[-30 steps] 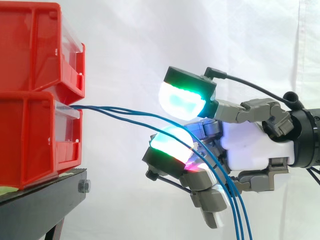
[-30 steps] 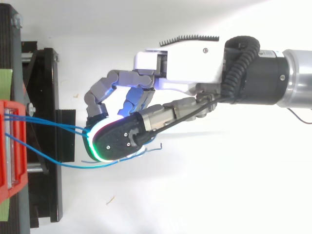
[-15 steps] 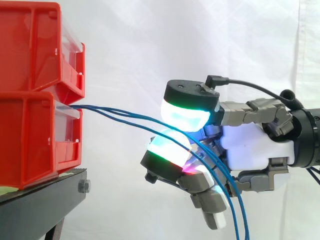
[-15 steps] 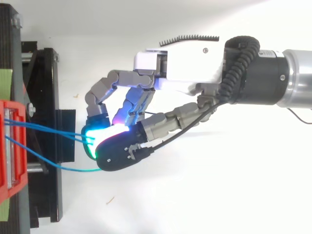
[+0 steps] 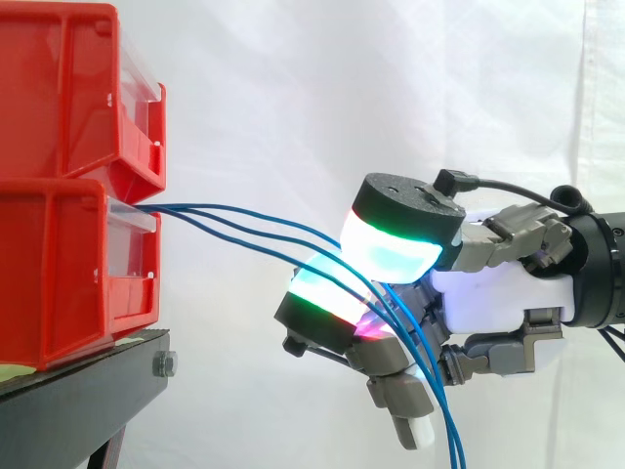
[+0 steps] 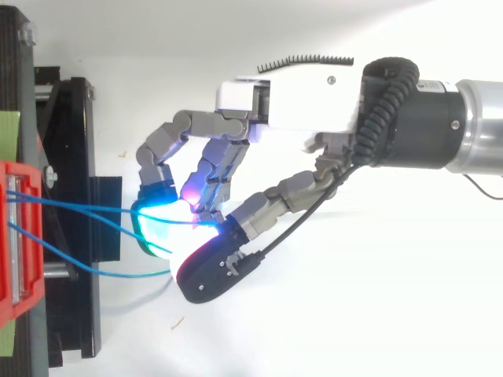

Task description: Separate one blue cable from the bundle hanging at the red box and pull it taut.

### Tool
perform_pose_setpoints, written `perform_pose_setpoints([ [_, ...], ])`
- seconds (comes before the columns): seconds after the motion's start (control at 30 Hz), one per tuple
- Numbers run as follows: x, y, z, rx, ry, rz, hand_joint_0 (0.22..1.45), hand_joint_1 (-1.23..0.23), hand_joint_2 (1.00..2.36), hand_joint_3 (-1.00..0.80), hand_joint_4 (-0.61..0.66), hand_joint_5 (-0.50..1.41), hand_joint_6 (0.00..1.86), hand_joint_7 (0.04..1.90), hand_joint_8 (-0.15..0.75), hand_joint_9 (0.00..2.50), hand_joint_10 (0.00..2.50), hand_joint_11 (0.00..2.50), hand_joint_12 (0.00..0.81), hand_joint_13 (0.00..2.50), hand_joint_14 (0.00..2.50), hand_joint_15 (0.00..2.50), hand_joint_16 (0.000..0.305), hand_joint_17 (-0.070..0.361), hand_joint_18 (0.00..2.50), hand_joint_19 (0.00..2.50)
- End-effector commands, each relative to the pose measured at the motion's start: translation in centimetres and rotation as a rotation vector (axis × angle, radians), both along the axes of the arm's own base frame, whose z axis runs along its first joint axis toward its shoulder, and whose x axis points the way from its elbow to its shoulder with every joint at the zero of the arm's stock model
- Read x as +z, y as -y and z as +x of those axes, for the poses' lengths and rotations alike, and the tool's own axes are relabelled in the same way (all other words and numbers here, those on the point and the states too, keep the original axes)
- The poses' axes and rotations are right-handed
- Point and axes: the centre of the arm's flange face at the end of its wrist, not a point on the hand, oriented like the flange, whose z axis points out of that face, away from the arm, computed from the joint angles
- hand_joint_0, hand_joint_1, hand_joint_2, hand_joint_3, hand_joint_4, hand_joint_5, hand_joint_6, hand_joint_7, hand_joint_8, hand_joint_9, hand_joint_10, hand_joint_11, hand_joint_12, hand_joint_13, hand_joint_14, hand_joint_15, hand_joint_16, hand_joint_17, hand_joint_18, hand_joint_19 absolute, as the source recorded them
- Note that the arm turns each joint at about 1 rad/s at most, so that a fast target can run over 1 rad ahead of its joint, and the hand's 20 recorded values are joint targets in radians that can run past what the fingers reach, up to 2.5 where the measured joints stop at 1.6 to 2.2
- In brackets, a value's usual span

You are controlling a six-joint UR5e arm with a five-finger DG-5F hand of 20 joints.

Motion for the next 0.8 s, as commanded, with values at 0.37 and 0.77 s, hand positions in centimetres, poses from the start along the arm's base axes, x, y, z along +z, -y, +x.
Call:
perform_pose_setpoints([
  [0.37,-0.03,0.25,-0.04,-0.025,-0.003,-0.002,0.62,-0.48,1.00,-0.50,0.07,-0.12,0.84,1.23,0.330,1.11,0.02,0.96,0.384,1.11,0.02,0.87,0.043,0.097,0.95,0.70],
  [0.77,-0.03,0.28,-0.04,-0.028,-0.003,-0.002,0.56,-0.29,1.00,-0.50,0.11,-0.13,0.78,1.15,0.338,1.08,0.02,0.93,0.401,1.12,0.02,0.90,0.049,0.110,0.96,0.75],
])
